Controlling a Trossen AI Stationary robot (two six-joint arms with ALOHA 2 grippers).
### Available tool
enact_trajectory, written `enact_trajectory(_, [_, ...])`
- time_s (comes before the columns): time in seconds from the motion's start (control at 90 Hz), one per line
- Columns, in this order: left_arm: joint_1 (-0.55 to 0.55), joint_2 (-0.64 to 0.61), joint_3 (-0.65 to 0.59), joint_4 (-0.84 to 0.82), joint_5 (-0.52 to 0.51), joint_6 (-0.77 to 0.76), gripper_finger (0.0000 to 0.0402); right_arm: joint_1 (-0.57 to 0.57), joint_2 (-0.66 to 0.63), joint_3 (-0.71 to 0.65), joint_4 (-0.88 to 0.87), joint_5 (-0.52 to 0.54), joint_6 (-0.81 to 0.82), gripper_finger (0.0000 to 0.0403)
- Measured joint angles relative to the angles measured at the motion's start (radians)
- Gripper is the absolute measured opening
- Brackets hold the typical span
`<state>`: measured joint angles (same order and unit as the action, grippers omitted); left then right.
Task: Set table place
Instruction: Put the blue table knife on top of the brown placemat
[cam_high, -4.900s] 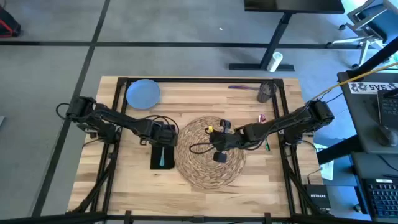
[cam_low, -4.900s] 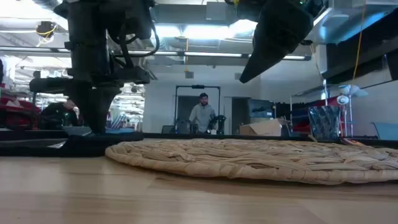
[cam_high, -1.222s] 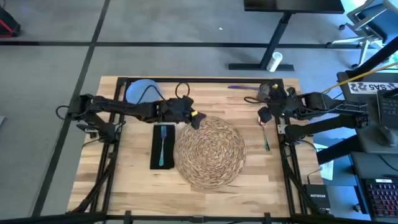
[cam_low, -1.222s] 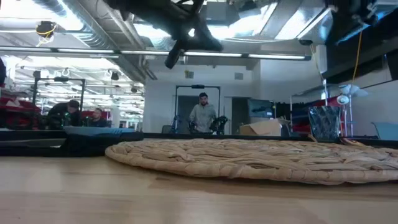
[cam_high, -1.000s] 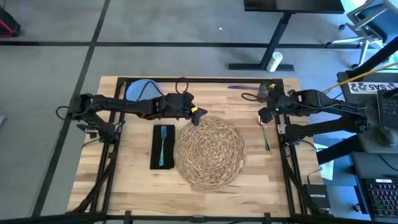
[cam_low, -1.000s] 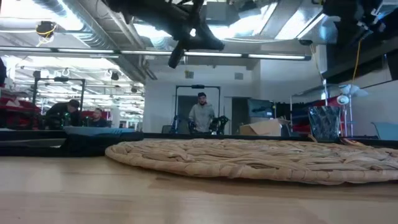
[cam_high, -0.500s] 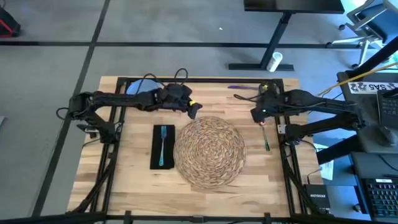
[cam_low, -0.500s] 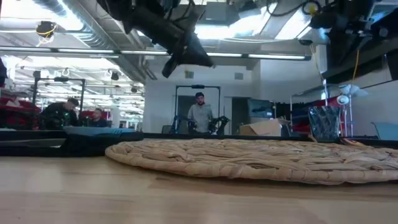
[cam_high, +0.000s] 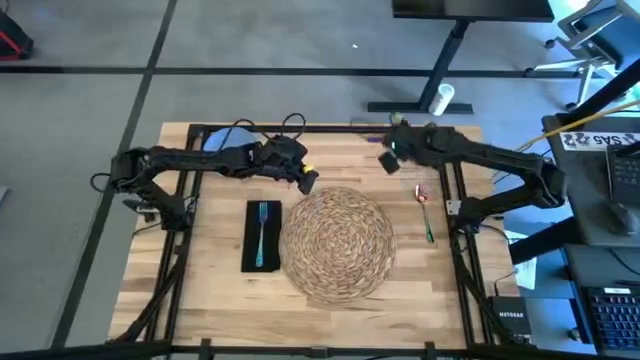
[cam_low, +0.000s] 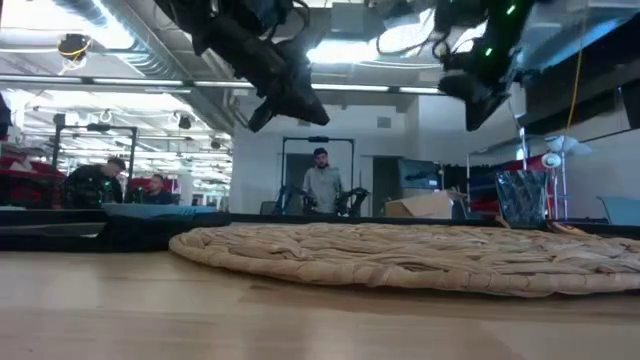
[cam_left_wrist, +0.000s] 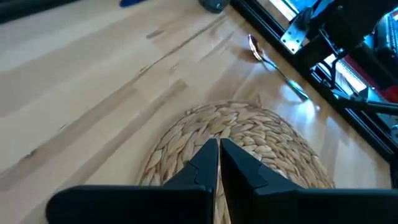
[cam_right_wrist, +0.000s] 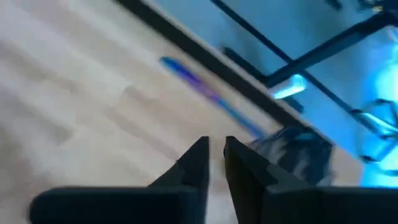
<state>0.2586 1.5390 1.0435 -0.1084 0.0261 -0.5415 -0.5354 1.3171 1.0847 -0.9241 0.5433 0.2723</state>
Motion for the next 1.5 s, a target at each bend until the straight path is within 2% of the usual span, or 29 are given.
enact_trajectory(0.167, [-0.012, 0.0, 0.0, -0.007, -0.001, -0.001, 0.0, -0.205, 0.065, 0.0, 0.144, -0.1, -0.173, 0.0003])
enact_trajectory(0.389, [-0.013, 0.0, 0.0, -0.017, -0.004, -0.012, 0.0, -0.361, 0.156, 0.0, 0.203, -0.196, -0.212, 0.0])
enact_trajectory(0.911, [0.003, 0.0, 0.0, -0.012, -0.003, -0.034, 0.0, -0.391, 0.339, 0.0, 0.269, -0.255, -0.225, 0.0])
enact_trajectory(1.033, [0.003, -0.001, 0.0, -0.013, -0.003, -0.035, 0.0, -0.396, 0.366, 0.0, 0.275, -0.29, -0.207, 0.0])
enact_trajectory(1.5, [0.003, -0.001, 0.0, -0.017, 0.0, -0.035, 0.0, -0.478, 0.438, 0.0, 0.331, -0.301, -0.203, 0.0])
